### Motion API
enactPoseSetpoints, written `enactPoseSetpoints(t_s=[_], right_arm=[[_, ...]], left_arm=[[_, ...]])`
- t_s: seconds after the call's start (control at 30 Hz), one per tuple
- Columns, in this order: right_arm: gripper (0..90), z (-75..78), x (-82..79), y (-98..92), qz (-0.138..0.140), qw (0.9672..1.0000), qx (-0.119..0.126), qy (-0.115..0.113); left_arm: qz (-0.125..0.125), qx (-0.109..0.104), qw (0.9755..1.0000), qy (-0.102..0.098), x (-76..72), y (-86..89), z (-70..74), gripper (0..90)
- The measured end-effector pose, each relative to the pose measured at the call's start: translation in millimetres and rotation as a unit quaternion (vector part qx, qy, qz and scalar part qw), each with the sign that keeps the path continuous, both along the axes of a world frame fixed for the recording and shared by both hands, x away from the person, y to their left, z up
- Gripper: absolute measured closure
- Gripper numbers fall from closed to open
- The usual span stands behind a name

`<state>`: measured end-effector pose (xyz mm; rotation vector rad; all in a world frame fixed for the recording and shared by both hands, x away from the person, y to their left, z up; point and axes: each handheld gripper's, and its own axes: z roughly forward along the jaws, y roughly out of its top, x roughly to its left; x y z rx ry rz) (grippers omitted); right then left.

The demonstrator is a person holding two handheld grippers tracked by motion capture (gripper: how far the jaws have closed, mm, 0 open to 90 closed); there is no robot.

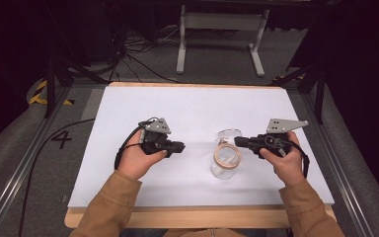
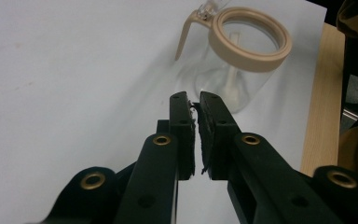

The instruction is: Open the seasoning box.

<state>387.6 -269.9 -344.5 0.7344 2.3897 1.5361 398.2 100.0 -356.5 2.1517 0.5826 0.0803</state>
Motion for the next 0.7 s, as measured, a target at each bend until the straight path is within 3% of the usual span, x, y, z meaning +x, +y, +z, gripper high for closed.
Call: enactPoseSetpoints(t_s=[0.23, 0.43, 0.7], right_arm=[[90.0, -2.4, 14.3, 3.1, -0.004, 1.0, 0.002, 0.001], [90.0, -7.6, 24.1, 3.1, -0.03, 0.9995, 0.0, 0.005], [90.0, -4.8, 21.3, 2.8, -0.027, 0.9996, 0.006, 0.009]], left_arm=[[0.02, 0.01, 0.9997, 0.013, -1.0, 15.9, -9.1, 82.4], [0.032, 0.011, 0.9992, 0.021, -0.5, 24.1, -13.7, 82.2], [0.035, 0.005, 0.9992, 0.018, 0.6, 23.4, -14.0, 80.8]])
